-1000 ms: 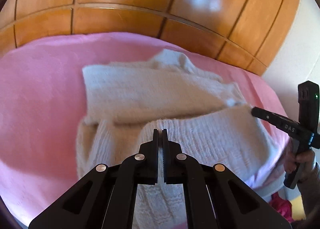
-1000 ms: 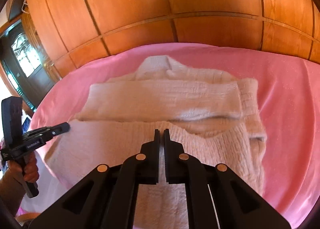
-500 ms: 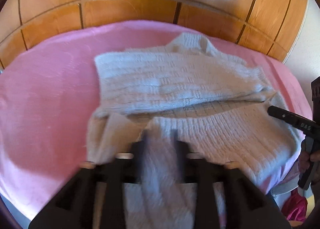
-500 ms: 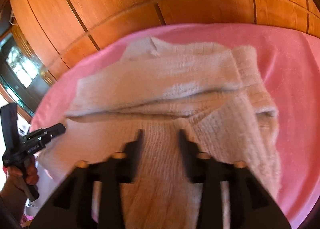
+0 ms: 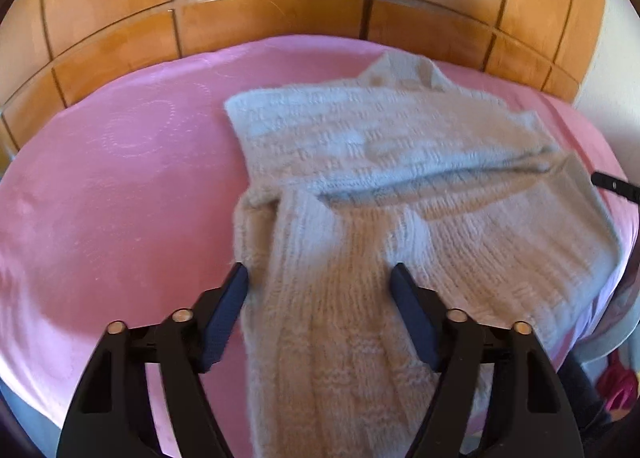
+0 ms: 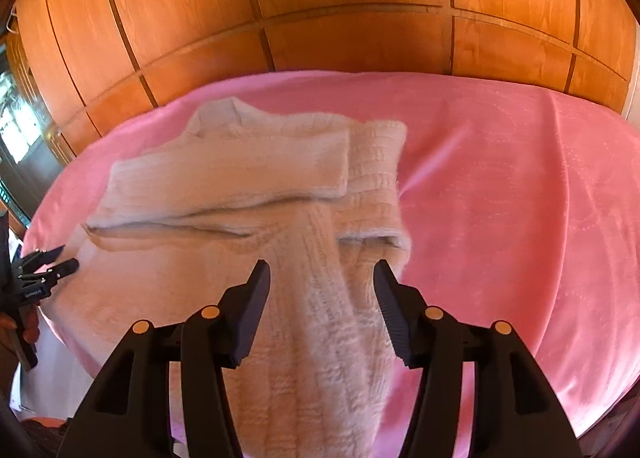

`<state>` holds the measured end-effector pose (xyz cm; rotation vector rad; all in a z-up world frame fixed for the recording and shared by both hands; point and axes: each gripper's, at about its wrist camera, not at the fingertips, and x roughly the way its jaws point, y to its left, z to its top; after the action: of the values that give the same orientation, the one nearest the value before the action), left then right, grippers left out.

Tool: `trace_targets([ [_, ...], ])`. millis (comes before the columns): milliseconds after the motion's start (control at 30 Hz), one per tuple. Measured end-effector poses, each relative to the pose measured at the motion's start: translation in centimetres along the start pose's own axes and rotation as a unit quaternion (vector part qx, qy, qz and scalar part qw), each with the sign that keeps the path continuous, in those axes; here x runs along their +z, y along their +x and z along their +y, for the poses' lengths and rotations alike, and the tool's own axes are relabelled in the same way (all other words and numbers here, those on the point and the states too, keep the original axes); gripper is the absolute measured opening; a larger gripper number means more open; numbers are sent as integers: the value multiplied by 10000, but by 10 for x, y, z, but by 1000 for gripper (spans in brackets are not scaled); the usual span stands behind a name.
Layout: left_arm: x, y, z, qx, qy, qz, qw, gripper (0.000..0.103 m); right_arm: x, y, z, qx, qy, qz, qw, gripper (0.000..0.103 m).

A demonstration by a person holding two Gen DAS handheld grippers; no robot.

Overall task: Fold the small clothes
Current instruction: 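Grasp the folded sweater edge with both grippers and straighten it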

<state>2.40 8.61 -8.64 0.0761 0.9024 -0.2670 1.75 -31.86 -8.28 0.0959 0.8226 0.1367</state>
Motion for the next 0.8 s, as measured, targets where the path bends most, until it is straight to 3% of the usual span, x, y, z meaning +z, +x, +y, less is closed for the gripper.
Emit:
trace_targets([
  [67,1,7,-5,49,214,53,9997,48,1,9,3,-13,-94,72,9999,52],
  [100,1,7,-6,65,247,39,9997,40,1,12,4,-6,-132,106,9999,46],
  [133,2,7,-7,64,311,11,9995,17,1,16,7,-16,-192,148,9997,33],
  [167,3,7,-8,118,348,2,9993,8,0,20,11,-79,-295,203,9993,26],
  [200,5,6,-8,264,394,-49,9989,6,-1,23,16,-190,-432,255,9986,8],
  [233,6,3,-8,339,426,-126,9984,6,-2,24,19,-259,-510,278,9980,7],
  [367,9,-19,-1,348,201,-415,9983,6,-1,0,19,-380,-464,-9,9982,6],
  [567,19,-61,2,164,14,-922,9956,5,21,-50,16,-90,-192,-625,9978,6],
  [800,73,-63,18,39,-268,-1162,9929,5,82,-42,5,-38,109,-1015,9948,6],
])
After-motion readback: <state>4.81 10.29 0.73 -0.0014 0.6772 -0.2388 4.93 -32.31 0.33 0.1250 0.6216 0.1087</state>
